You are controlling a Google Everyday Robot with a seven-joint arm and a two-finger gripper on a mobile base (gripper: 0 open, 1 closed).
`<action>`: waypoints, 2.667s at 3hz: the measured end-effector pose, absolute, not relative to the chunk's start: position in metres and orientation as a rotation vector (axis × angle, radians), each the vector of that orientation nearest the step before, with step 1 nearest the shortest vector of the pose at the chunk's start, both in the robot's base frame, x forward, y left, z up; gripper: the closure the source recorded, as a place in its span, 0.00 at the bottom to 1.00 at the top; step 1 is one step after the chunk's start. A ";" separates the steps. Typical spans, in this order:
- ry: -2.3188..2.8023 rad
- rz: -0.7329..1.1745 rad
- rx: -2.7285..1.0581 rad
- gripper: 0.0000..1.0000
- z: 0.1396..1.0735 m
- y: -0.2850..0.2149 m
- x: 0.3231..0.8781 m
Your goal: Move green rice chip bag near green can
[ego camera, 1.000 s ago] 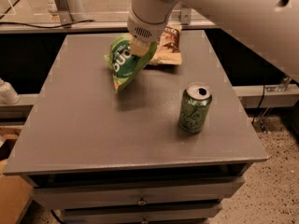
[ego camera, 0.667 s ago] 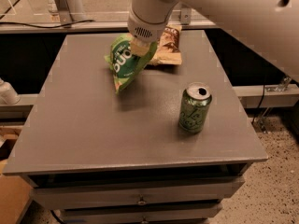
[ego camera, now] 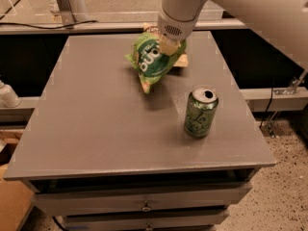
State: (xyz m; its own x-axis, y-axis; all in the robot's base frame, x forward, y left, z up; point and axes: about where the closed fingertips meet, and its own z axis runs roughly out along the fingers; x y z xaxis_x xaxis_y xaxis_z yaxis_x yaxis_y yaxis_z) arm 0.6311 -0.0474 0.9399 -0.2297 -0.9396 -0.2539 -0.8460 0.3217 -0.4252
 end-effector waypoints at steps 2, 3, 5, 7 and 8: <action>2.262 -0.378 -1.542 1.00 0.926 -0.132 0.636; 2.300 -0.413 -1.527 1.00 0.928 -0.167 0.632; 2.328 -0.442 -1.481 1.00 0.947 -0.211 0.614; 2.333 -0.386 -1.439 1.00 0.940 -0.227 0.581; 2.331 -0.345 -1.438 1.00 0.927 -0.231 0.566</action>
Offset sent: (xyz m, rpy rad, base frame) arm 0.0048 -0.1380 -0.0199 -0.1505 0.0678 -0.1538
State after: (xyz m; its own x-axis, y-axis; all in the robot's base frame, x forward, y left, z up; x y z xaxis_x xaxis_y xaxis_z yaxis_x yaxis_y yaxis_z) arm 0.5655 -0.2306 0.9270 -0.4049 -0.8947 -0.1885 -0.8017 0.4465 -0.3973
